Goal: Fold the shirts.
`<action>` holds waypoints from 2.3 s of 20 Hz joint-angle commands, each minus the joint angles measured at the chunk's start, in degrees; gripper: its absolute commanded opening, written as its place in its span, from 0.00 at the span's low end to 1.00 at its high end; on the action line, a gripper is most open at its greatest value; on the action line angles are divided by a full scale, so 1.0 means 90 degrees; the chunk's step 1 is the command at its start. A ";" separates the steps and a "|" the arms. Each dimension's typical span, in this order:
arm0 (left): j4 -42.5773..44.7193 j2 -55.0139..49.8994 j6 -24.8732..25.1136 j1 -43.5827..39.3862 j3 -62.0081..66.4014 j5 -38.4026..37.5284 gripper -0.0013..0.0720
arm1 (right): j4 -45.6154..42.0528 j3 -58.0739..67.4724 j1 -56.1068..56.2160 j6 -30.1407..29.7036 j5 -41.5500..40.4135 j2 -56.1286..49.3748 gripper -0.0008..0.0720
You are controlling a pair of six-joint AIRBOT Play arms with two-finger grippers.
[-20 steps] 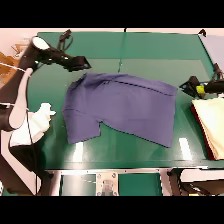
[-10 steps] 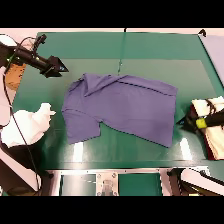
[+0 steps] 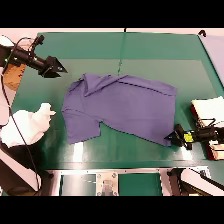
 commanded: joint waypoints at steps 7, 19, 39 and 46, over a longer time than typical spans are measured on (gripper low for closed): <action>0.0328 0.0005 -0.0427 0.0000 -0.0036 -0.0384 0.93 | 0.0629 0.1979 -0.0342 -0.0537 -0.0726 -0.0274 0.03; 0.1003 0.1800 -0.0362 -0.0100 -0.5491 0.1144 0.83 | 0.0629 0.2290 -0.0316 -0.0767 -0.0996 -0.1200 0.03; 0.0299 0.3259 -0.0243 -0.0806 -0.4932 0.1586 0.06 | 0.2040 0.3320 -0.0318 -0.0945 0.0374 -0.0066 0.03; 0.0308 0.5535 -0.0559 -0.0804 -0.1477 0.1576 0.06 | 0.2701 0.5603 -0.0330 -0.0022 -0.0253 0.2871 0.03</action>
